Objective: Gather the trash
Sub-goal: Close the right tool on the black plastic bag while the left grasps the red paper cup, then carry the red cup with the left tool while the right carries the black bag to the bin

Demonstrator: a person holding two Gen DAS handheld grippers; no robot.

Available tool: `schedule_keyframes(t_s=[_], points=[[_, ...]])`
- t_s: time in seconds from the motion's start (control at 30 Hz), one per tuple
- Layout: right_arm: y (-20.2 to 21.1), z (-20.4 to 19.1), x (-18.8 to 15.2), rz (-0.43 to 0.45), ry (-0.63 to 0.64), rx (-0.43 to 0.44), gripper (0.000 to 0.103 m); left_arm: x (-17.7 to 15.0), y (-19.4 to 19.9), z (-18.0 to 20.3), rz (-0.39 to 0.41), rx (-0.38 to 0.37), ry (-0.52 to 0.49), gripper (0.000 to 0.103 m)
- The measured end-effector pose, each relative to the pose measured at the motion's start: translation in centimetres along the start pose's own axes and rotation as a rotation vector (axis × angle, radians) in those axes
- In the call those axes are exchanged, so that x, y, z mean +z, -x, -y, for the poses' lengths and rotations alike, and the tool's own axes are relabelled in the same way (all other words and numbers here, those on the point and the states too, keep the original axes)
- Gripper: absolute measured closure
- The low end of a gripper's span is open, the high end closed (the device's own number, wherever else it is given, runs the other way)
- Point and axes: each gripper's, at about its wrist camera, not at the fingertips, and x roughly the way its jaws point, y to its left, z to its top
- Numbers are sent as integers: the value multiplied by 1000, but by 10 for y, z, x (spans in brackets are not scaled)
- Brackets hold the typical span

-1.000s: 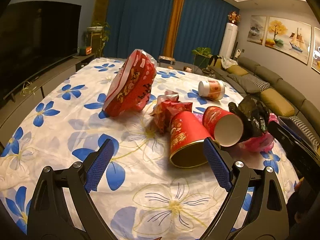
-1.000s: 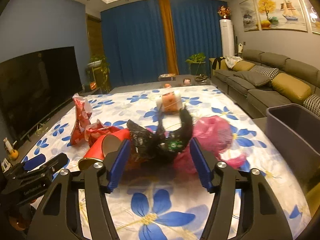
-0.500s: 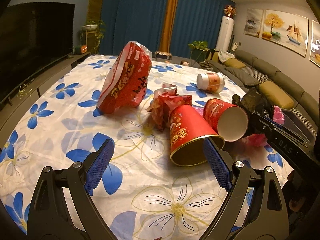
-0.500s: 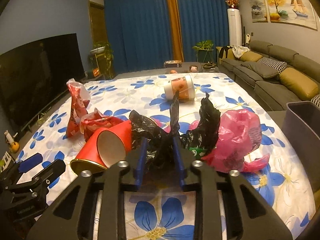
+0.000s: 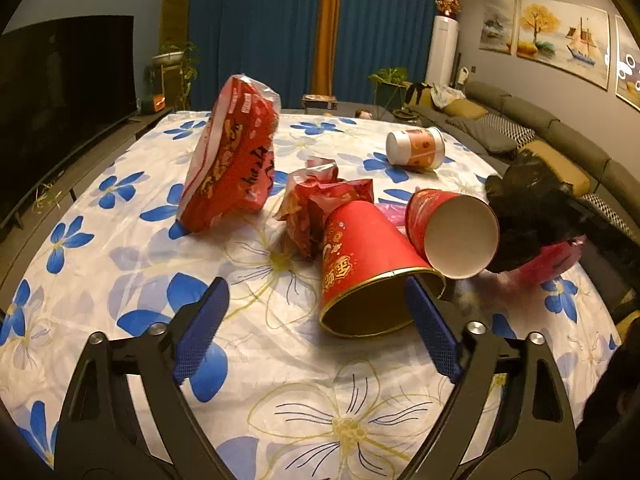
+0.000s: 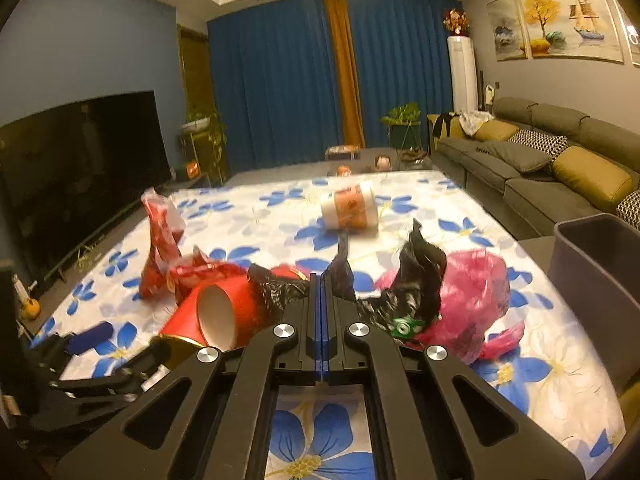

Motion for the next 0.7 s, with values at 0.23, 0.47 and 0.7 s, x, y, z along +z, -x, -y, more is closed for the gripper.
schedule_keyframes(t_s=[0.23, 0.47, 0.7], points=[[20, 5, 8, 46, -14, 12, 102, 1, -17, 4, -73, -27, -19, 60], [39, 9, 14, 80, -20, 22, 102, -1, -19, -2, -87, -38, 17, 98], [54, 19, 17, 100, -35, 20, 102, 2, 6, -6, -15, -42, 23, 101]])
